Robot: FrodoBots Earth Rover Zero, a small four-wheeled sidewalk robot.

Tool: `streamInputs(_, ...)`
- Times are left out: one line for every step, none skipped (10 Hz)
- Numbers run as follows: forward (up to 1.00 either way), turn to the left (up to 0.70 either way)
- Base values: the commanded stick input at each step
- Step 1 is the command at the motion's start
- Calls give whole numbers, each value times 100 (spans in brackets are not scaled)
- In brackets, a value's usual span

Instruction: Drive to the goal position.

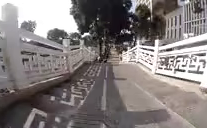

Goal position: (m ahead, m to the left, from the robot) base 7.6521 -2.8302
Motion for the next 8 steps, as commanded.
streamInputs(70, 0)
streamInputs(70, 0)
streamInputs(70, 0)
streamInputs(70, 0)
streamInputs(70, 0)
streamInputs(70, 0)
streamInputs(70, 0)
streamInputs(70, 0)
